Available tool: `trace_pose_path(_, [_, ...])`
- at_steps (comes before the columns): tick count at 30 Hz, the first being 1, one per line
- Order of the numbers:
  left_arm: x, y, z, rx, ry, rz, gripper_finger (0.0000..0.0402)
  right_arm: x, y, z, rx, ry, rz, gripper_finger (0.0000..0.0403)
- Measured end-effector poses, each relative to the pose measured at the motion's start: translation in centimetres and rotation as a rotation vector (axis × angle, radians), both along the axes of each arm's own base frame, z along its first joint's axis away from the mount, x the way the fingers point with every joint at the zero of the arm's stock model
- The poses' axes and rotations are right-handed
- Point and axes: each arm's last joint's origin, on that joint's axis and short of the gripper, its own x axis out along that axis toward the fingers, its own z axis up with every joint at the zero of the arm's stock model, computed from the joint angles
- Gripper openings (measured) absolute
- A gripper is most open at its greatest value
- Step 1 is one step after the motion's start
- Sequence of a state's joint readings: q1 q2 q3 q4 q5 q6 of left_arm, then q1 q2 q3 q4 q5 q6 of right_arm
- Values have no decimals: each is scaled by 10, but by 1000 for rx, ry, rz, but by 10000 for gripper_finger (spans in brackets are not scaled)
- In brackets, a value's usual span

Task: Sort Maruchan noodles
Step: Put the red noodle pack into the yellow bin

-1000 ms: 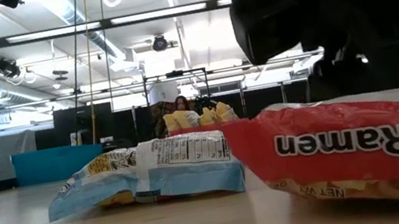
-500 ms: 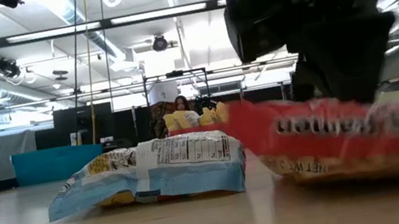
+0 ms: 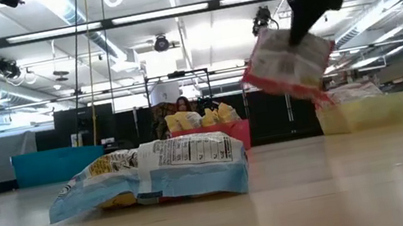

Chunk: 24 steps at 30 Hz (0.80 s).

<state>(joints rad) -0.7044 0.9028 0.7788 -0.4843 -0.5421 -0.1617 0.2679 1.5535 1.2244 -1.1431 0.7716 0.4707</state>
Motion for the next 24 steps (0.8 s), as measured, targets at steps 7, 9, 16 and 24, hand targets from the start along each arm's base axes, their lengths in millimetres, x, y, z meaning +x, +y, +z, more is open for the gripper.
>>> trace_pose_path(7, [0,0,0,3,-2,5,208,-32,-46,17,-323,46,-263,10])
trace_pose_path(9, [0,0,0,4,-2,5,208,-45,-56,15,-353,80,-331,10])
trace_pose_path(16, [0,1,-1,9,4,6,208,-93,-76,-17,-395,280,-330,10])
trace_pose_path(24, [0,1,0,27,-8,15,208,-103,-89,-27,-456,412,-204,12])
